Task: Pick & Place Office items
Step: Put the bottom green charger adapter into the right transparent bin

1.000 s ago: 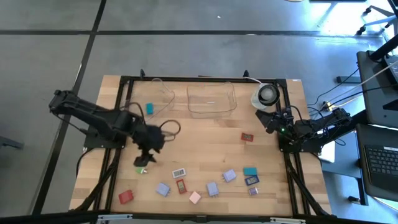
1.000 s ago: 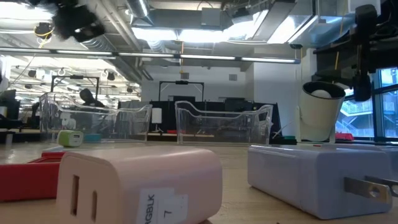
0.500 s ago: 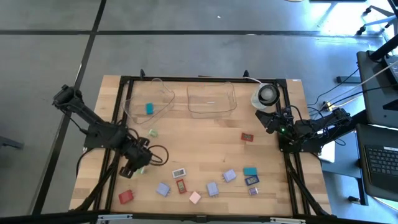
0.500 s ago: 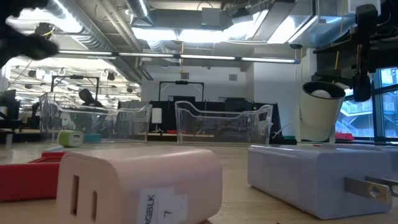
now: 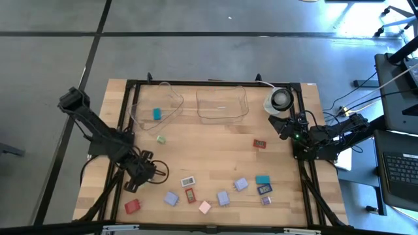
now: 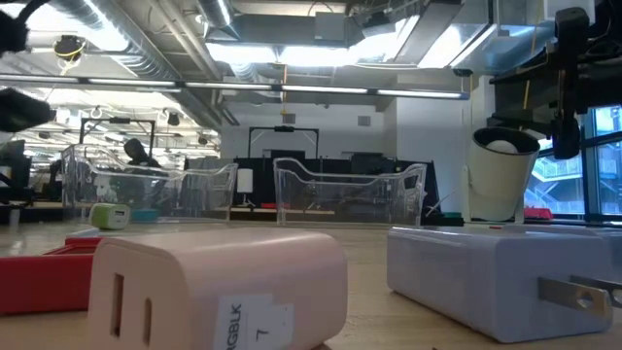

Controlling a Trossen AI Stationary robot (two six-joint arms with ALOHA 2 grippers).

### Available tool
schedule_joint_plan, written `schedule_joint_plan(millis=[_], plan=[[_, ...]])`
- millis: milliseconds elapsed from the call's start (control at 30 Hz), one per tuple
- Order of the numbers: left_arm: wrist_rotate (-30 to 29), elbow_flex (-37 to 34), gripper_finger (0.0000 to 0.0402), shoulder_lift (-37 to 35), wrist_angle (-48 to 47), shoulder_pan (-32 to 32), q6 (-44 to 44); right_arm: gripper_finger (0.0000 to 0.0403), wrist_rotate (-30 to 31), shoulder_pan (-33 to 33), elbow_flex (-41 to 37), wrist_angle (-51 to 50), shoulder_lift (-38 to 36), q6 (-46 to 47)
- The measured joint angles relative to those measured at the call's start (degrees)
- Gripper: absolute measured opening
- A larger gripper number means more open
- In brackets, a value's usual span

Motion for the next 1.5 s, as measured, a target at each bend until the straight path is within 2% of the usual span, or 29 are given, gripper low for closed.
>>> schedule_joint_plan(millis=[167, 367, 600, 933, 1267, 1400, 1500], plan=[[-3.6, -2.6, 0.0219, 1.0, 0.9, -1.4, 0.0, 0.0258, 0.0, 0.0, 0.0, 0.0, 0.0, 0.0], [-3.0, -5.3, 0.0219, 2.8, 6.0, -1.4, -0.1, 0.0258, 1.0, 0.0, 0.0, -0.1, 0.0, 0.0], [-5.5, -5.4, 0.0200, 4.2, 9.9, -1.4, 0.1, 0.0258, 1.9, 0.0, 0.0, -0.3, 0.0, 0.0], [-5.5, -5.4, 0.0190, 4.2, 14.7, -1.4, 5.9, 0.0258, 1.9, 0.0, 0.0, -0.3, 0.0, 0.0], [-5.6, -5.4, 0.0149, 4.2, 14.7, -1.3, 3.5, 0.0258, 1.9, 0.0, 0.0, -0.3, 0.0, 0.0], [-8.7, -4.7, 0.0149, 4.2, 15.2, -0.3, -1.7, 0.0258, 1.9, 0.0, 0.0, -0.3, 0.0, 0.9], [-15.2, -2.6, 0.0149, 4.1, 15.5, 1.1, -3.5, 0.0258, 1.9, 0.0, 0.0, -0.3, 0.0, 2.5]])
